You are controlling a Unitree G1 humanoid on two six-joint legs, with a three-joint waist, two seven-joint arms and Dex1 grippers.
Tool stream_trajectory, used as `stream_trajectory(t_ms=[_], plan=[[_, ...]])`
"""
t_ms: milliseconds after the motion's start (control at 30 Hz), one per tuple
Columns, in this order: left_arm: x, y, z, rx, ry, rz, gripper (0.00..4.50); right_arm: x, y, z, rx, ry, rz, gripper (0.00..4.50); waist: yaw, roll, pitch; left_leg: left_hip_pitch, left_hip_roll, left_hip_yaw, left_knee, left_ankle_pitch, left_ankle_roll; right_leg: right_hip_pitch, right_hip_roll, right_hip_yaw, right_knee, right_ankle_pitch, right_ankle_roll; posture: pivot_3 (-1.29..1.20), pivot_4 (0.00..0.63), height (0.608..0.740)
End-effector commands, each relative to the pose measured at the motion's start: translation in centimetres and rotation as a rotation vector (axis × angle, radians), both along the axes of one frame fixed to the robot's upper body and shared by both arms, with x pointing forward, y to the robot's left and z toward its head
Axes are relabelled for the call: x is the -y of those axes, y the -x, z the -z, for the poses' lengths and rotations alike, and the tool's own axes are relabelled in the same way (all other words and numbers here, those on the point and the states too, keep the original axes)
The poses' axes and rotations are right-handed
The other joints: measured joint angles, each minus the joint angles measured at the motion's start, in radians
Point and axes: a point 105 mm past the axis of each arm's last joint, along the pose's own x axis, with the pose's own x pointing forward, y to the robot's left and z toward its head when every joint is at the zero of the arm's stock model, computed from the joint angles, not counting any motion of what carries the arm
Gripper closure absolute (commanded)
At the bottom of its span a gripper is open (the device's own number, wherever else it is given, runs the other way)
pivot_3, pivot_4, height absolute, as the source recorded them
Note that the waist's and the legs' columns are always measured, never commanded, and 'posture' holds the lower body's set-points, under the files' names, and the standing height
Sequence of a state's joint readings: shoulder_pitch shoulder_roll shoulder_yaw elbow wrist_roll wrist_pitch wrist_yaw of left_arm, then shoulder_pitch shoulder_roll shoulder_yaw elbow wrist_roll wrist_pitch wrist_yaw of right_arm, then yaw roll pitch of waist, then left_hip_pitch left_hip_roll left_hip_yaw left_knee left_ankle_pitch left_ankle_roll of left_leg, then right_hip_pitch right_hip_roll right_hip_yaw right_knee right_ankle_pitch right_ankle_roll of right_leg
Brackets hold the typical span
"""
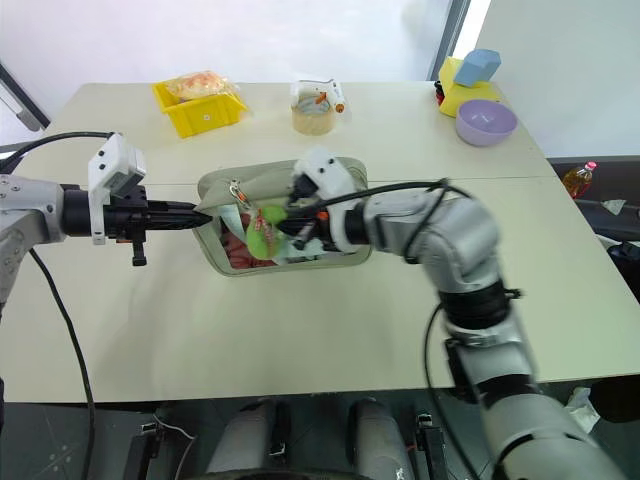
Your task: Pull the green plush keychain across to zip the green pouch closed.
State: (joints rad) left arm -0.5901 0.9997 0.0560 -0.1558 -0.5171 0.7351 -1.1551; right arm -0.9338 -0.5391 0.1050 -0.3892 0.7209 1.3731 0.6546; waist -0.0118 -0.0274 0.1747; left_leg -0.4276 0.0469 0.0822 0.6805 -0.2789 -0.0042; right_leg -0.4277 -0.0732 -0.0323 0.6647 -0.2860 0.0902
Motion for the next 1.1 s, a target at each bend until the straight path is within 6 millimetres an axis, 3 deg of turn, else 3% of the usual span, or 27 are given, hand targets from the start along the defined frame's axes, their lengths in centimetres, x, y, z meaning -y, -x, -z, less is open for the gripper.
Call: stream_trajectory(t_ms=[33,133,267,400,533,867,1000,1100], plan=[[-0.4,0.0,-1.2,0.067,-0.006,-0.010,4.50,0.5,2.0,-3.6,0.061,-0.027,-0.116,4.48,-0.004,0.000,0.000,0.001,0.000,0.000,0.000,0.000,0.000,0.000,0.001,0.000,0.000,0.000,0.000,0.00,0.150,0.739],[-0.5,-0.1,-1.1,0.071,-0.006,-0.012,4.50,1.2,2.0,-4.9,0.060,-0.025,-0.122,4.48,-0.005,0.000,0.000,0.001,0.002,0.000,-0.001,0.000,0.001,0.000,0.002,0.000,0.000,0.000,0.000,0.00,0.150,0.739],[-0.7,-0.4,-1.4,0.085,-0.002,-0.019,4.50,3.2,-0.2,-5.8,0.141,0.033,-0.011,4.48,0.001,0.000,0.000,0.000,0.001,0.001,0.000,0.000,0.001,0.000,0.001,0.001,-0.001,0.000,0.000,0.00,0.150,0.739],[-1.0,-0.4,-1.4,0.099,-0.006,-0.036,4.50,6.2,-3.0,-5.9,0.333,0.211,0.106,4.48,0.001,0.000,0.000,0.000,0.000,0.001,0.000,-0.001,0.001,0.000,0.000,0.001,-0.002,0.000,0.000,0.00,0.150,0.739],[-1.3,-0.6,-1.6,0.116,-0.009,-0.052,4.50,6.9,-3.9,-6.0,0.384,0.251,0.118,4.48,-0.003,0.000,0.000,0.000,0.001,0.001,0.000,0.000,0.001,-0.001,0.001,0.001,-0.002,0.000,0.000,0.00,0.150,0.739],[-1.0,-0.9,-1.7,0.127,-0.005,-0.046,4.50,2.1,-2.3,-4.3,0.046,-0.083,0.041,4.48,0.002,0.000,0.000,-0.001,0.002,0.002,0.000,0.000,-0.001,-0.001,0.001,0.001,0.000,0.000,0.000,0.00,0.150,0.739],[-0.8,-0.6,-1.4,0.115,-0.004,-0.038,4.50,-2.6,0.1,-1.3,-0.167,-0.227,-0.064,4.48,-0.001,0.000,0.000,0.000,0.002,0.001,0.000,0.001,-0.003,0.000,0.001,0.001,0.001,0.000,0.000,0.00,0.150,0.739],[-0.7,-0.5,-1.3,0.116,-0.007,-0.039,4.50,-4.0,0.7,-0.4,-0.187,-0.248,-0.068,4.48,-0.002,0.000,0.000,-0.001,0.002,0.001,0.000,0.004,-0.006,-0.001,0.001,0.001,0.001,0.000,0.000,0.00,0.150,0.739]])
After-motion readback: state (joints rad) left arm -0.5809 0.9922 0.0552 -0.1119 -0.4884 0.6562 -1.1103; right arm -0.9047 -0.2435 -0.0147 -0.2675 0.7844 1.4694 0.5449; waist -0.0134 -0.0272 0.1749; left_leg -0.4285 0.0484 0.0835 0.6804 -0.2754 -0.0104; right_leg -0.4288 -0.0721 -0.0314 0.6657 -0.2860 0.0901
